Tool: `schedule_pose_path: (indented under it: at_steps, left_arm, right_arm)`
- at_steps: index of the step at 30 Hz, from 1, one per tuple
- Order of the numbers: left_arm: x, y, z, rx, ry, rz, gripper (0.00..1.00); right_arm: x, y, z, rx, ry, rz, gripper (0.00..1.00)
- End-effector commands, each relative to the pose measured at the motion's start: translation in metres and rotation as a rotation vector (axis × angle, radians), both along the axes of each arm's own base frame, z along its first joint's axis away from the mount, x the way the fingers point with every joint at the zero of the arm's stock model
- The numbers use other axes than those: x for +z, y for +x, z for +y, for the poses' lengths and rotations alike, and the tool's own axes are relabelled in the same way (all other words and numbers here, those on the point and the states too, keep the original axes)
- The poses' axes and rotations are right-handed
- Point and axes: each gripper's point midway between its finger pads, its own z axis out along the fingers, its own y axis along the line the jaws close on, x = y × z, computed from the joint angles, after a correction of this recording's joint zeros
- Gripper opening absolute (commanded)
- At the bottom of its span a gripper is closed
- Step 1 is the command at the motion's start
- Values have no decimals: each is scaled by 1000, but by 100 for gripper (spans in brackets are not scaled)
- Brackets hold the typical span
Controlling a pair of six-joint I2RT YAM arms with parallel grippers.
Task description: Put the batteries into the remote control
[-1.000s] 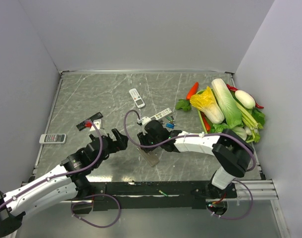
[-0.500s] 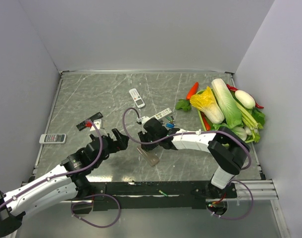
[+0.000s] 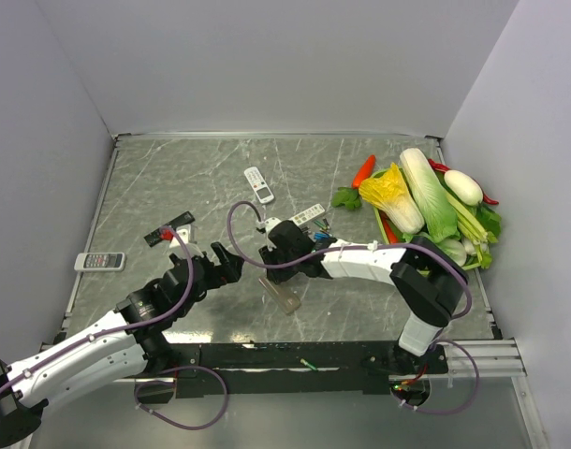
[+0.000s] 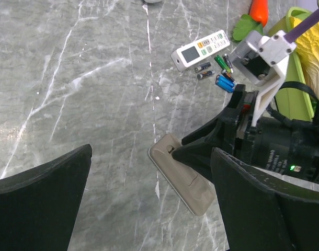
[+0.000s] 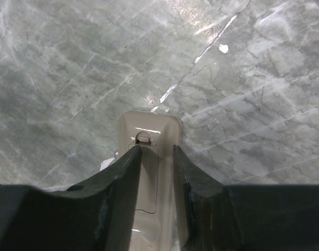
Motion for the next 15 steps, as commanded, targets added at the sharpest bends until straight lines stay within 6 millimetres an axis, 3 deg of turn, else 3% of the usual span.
schedule_pose_path:
  at_steps: [1, 2, 5, 7, 8, 10, 11, 12, 13, 14, 15]
  left_arm:
    - [11, 5, 2, 47, -39, -6, 99]
    - [11, 5, 4, 55, -30, 0, 99]
    - [17, 7, 17, 108, -26, 5, 99]
    - [28, 11, 29, 160, -51, -3, 99]
    - [28, 9, 37, 179, -41, 6, 99]
    - [49, 11, 53, 230, -72, -33, 99]
    - [58, 11, 63, 266, -69, -56, 99]
    - [63, 6, 73, 284, -54, -62, 99]
    - [84, 4, 80, 304, -67, -97, 99]
    - [95, 3, 92, 345, -59, -122, 99]
    - [113, -2, 103, 359, -48, -153, 99]
  right_arm:
    - [35, 12, -15, -23, 40, -31, 45]
    - [50, 20, -14, -38, 83, -53, 48]
    - [105, 51, -40, -148, 179, -168, 60]
    - [125, 71, -71, -249, 191, -229, 70]
    - [147, 75, -88, -299, 215, -284, 73]
    - [161, 85, -126, -409, 226, -330, 81]
    - [186, 82, -144, -453, 262, -392, 84]
    - [189, 80, -163, -510, 247, -417, 87]
    - [197, 81, -186, -579, 242, -452, 89]
    - [222, 72, -201, -612, 283, -523, 91]
    - [223, 67, -221, -670, 248, -560, 97]
